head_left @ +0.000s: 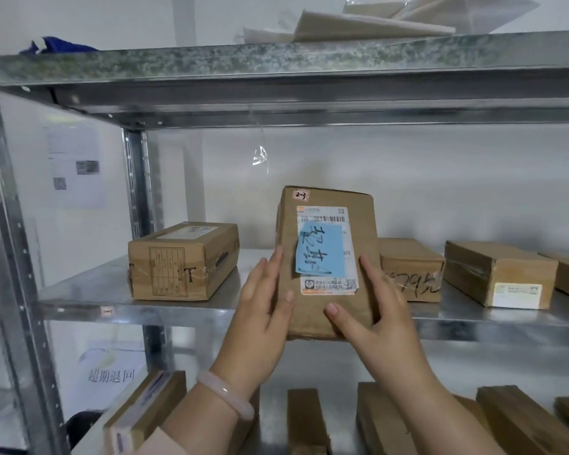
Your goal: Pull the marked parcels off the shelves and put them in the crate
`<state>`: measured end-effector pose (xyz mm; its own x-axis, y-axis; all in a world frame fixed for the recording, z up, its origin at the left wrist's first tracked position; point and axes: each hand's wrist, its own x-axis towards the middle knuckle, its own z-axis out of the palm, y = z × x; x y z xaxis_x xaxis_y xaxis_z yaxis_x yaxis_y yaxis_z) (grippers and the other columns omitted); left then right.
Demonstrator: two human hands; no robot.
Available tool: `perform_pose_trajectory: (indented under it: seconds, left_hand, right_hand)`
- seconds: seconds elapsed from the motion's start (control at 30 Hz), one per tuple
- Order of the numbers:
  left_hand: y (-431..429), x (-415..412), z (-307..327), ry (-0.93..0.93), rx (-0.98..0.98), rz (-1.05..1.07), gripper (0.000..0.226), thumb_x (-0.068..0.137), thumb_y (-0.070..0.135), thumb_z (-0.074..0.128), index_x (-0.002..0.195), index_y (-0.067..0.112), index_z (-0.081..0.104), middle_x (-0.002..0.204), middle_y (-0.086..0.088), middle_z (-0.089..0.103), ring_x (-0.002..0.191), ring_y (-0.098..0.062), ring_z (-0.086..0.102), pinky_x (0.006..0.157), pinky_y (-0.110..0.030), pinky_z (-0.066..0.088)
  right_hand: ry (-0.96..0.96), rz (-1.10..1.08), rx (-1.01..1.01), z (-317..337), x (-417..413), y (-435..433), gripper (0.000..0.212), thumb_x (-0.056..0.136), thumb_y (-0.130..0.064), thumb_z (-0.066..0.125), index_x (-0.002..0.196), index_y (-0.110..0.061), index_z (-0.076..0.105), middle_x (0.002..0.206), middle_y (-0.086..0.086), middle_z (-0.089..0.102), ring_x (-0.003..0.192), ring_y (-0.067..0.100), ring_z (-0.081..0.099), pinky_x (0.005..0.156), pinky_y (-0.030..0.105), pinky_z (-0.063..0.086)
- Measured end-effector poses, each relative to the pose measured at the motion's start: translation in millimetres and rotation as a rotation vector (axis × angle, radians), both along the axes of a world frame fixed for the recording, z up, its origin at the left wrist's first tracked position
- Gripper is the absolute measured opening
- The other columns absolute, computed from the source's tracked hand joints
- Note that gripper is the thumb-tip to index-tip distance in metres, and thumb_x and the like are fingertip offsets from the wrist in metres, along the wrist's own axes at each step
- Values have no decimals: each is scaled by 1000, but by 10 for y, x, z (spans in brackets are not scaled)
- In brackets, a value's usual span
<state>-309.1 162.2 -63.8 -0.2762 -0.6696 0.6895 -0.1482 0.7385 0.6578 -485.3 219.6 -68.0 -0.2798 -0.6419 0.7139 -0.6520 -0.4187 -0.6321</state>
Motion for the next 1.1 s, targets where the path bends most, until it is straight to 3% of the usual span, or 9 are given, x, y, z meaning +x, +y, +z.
perform_pose_trajectory:
  seconds: [0.03, 0.1, 0.3, 0.43, 0.6, 0.7, 0.83, 0.97, 1.1]
  left_hand:
    - [66, 37, -40, -56, -46, 37, 51, 90, 61, 31, 133, 74, 9, 153, 30, 9, 127, 30, 12, 93, 3, 32]
    - [186, 142, -121, -107, -91, 78, 49, 91, 59, 27, 132, 76, 5, 154, 28, 0, 116, 40, 0, 81, 14, 20]
    - [438, 845, -382, -144, -175, 110, 42, 99, 51, 29, 138, 65, 24, 155, 23, 9, 127, 29, 14, 89, 9, 25]
    - [679, 1589, -687, -177, -86, 190, 41, 96, 58, 27, 136, 63, 30, 157, 21, 13, 137, 16, 15, 102, -1, 20]
    - [1079, 2755, -1098, -180, 35, 321, 41, 94, 60, 31, 133, 55, 38, 150, 29, 23, 136, 15, 20, 96, 7, 20]
    - [1303, 3375, -1347, -169, 129, 372, 40, 93, 51, 43, 133, 57, 38, 152, 22, 25, 138, 13, 20, 101, 1, 22]
    - [1509, 4100, -1636, -114, 219, 409, 56, 86, 30, 63, 132, 54, 41, 148, 10, 34, 138, 2, 30, 104, -8, 34]
    - [1540, 4643, -1901, -116, 286, 503, 64, 83, 17, 71, 129, 50, 42, 143, 9, 38, 130, 9, 35, 95, -5, 40]
    - [1330, 5087, -2088, -123, 376, 535, 56, 85, 25, 68, 130, 45, 43, 141, 12, 40, 131, -6, 42, 102, -33, 49]
  right_hand:
    - [10, -7, -5, -36, 48, 62, 78, 73, -52, 72, 133, -65, 23, 145, -19, 33, 132, -6, 25, 103, 20, 26]
    - [19, -14, -15, -122, 169, 196, 79, 73, -51, 73, 134, -64, 24, 145, -20, 32, 133, -7, 24, 104, 19, 25]
    - [104, -15, 13, -276, 802, 509, 81, 69, -59, 66, 134, -67, 18, 139, -22, 32, 126, -13, 28, 93, 12, 27]
    - [94, 67, 113, -544, 1479, 641, 81, 70, -60, 64, 137, -64, 20, 148, -8, 33, 136, 3, 28, 106, 27, 29]
    - [80, 200, 247, -986, 2554, 835, 82, 73, -59, 67, 143, -54, 24, 148, -6, 34, 136, 4, 28, 105, 24, 31]
    - [76, 325, 325, -1198, 3153, 889, 80, 77, -49, 70, 144, -48, 27, 145, -5, 35, 135, 6, 30, 111, 34, 33]
    - [108, 476, 436, -1423, 3883, 906, 77, 83, -42, 69, 146, -45, 26, 146, -7, 35, 134, 6, 30, 111, 34, 33]
    - [100, 585, 524, -1644, 4408, 774, 77, 84, -36, 70, 146, -45, 26, 143, -8, 35, 131, 6, 33, 110, 34, 35]
    - [106, 625, 595, -1920, 4841, 446, 78, 84, -41, 69, 147, -45, 23, 139, -7, 35, 126, 6, 36, 108, 30, 36]
